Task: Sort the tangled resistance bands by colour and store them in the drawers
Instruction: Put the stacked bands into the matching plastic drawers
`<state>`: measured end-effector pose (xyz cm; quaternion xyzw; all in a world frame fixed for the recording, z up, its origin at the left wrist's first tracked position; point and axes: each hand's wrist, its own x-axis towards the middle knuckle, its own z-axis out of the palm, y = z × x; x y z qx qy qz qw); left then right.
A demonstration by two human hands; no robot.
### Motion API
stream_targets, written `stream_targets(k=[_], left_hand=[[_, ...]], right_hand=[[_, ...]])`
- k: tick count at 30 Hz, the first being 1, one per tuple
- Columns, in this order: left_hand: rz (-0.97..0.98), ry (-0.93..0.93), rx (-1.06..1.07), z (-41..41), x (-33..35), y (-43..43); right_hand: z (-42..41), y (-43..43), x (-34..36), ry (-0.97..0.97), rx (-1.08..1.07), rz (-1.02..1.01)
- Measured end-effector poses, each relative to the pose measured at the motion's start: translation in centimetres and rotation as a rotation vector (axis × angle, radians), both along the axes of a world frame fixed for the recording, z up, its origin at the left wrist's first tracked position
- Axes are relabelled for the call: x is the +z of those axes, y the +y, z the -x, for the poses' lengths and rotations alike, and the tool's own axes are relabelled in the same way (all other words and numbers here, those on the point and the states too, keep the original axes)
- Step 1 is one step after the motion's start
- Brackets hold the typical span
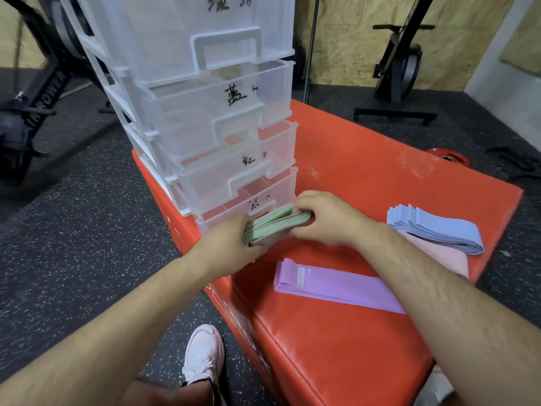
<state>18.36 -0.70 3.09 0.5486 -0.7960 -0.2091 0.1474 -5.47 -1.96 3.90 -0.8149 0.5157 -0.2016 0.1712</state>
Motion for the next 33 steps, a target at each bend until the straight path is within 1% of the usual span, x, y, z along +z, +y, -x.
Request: stream_targets(k=[1,3,5,6,8,10,14,18,22,26,29,33], left_hand=[[-0.013,0.099,0.035,-0.2,1.0,0.5],[-0.034,0.23,0.085,-0.8,2.6,1.5],[-0.06,0.308,0.12,-1.7,4.0,2.2],[-0.074,0.325,0.127,-2.0,4.9,2.4],[-0.064,0.312,0.129,-2.2,7.0,2.6],[-0.03,0.306,0.122,-2.4,9.6,2.8],[-0.015,0.386,0.049,-2.8,14.3,4.3],[-0.027,0.52,0.08,-3.5,17.1,6.7],[0.059,0.584,0.09,-4.5,19.2,8.9],[0.205,0.506,0.123,-5.1,22.6,9.7],[0.305,0.506,0.168,-5.6,25.9,8.6],[0.38,0.527,0.176,-6.1,31.3,4.5]], right_hand=[[0.1,0.1,0.6,-0.062,0.004,0.023],[0.1,0.6,1.9,-0.174,0.004,0.039],[0.1,1.4,3.6,-0.315,0.013,-0.041],[0.0,1.9,4.5,-0.372,0.021,-0.082],[-0.2,2.5,5.8,-0.436,0.011,-0.09],[-0.5,2.7,6.7,-0.515,-0.052,-0.085],[-0.6,3.6,8.9,-0.725,-0.112,-0.111],[-1.4,6.0,11.6,-0.861,-0.091,-0.067],[-2.4,8.0,14.3,-0.904,-0.061,0.021],[-3.6,8.0,17.7,-0.871,-0.026,0.056],[-4.5,6.5,21.3,-0.843,-0.032,0.117],[-4.9,1.9,27.8,-0.826,-0.042,0.189]])
